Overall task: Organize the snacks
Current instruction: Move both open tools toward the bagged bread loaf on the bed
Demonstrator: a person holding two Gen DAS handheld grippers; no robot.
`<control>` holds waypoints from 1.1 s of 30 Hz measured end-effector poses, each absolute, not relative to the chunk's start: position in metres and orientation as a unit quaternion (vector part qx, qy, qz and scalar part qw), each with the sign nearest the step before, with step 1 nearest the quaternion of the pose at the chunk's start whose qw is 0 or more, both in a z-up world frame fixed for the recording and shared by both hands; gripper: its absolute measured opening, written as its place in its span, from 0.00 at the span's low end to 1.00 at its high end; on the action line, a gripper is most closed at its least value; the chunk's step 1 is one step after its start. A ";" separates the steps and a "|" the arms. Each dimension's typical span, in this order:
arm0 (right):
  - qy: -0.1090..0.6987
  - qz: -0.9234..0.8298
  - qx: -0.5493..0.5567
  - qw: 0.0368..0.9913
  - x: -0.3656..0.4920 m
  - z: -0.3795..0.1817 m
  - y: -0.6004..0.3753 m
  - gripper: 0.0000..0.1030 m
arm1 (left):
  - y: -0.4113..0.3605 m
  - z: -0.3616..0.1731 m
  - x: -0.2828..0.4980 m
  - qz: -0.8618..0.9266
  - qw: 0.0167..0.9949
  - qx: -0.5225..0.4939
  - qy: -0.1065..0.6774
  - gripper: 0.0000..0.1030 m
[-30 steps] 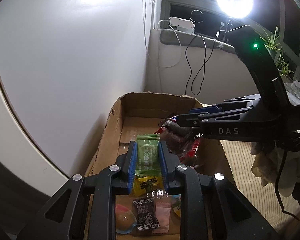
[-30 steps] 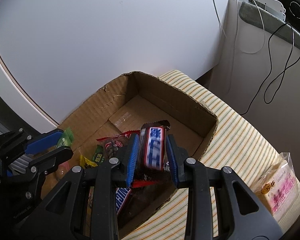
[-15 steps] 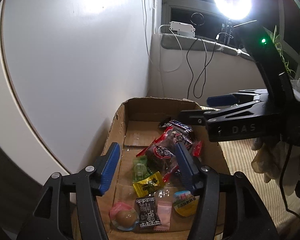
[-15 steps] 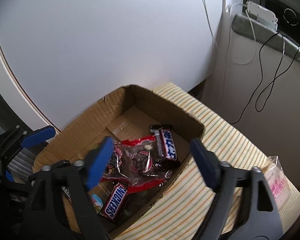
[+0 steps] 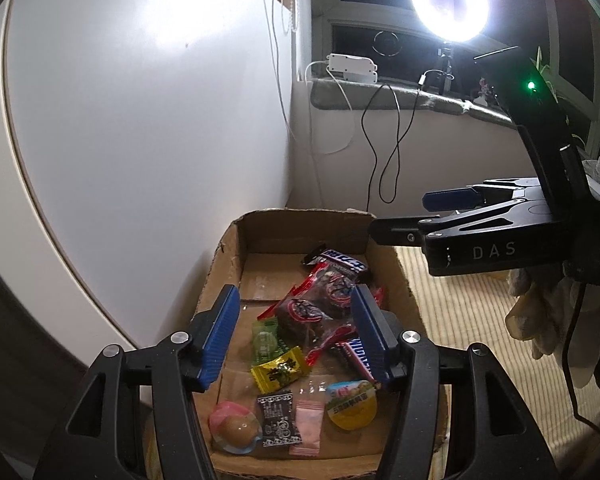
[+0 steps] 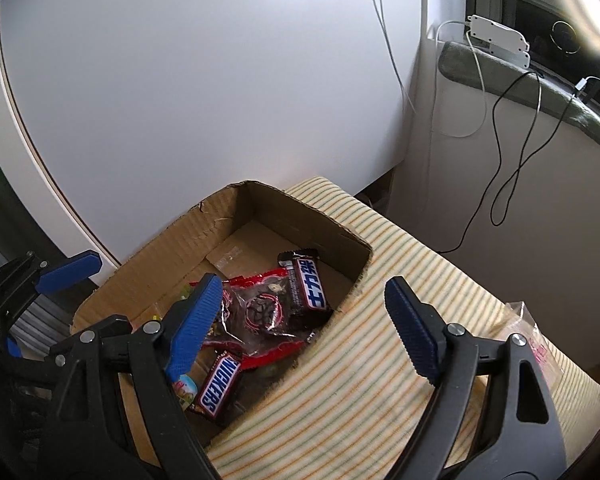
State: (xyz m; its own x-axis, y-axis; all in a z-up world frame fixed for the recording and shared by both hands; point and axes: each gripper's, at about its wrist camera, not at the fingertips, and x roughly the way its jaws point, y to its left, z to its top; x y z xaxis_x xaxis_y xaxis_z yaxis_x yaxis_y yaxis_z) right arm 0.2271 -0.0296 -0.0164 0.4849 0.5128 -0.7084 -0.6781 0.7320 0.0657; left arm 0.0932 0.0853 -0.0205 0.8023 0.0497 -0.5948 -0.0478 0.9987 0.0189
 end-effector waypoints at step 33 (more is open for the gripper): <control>0.343 0.263 -0.080 0.898 0.255 0.004 -0.201 0.99 | -0.042 -0.014 0.112 -0.056 0.949 0.035 0.308 0.69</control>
